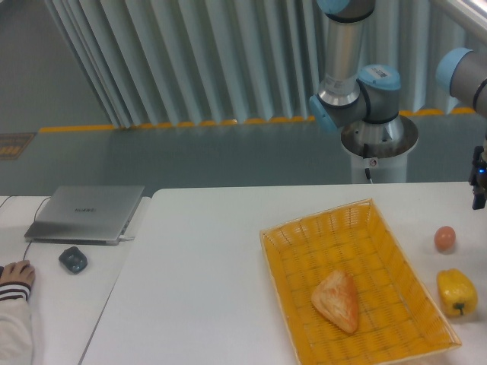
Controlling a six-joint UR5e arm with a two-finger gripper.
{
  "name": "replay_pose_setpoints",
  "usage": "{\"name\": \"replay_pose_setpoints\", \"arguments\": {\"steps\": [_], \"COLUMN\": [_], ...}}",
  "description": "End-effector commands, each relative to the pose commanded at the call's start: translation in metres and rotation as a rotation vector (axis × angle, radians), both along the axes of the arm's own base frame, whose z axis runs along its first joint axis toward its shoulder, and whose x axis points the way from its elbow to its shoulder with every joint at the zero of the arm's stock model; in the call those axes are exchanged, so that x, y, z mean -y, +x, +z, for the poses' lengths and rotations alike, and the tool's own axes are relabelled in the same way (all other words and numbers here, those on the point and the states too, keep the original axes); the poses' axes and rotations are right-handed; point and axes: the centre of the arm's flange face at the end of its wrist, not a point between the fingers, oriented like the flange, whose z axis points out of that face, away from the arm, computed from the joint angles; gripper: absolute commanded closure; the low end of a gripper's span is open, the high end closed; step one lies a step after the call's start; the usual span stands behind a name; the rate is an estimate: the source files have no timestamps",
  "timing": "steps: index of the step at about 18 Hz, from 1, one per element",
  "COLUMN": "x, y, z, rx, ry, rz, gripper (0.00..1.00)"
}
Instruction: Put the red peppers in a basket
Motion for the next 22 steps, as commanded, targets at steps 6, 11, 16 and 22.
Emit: {"name": "replay_pose_setpoints", "arguments": {"steps": [6,11,16,22], "x": [-0.001,0.003,0.027,0.038], "y": [0.004,0.014,0.004,0.007], "z": [0.003,0.006,-0.003,-0.011], "rx": [-0.002,-0.01,-0.02,-0.027], "ry": [-0.001,-0.002,0.006,0.017], "rz": [-0.011,-0.02,0.045,0.244], "gripper": [0.0,0.0,0.0,0.0]}}
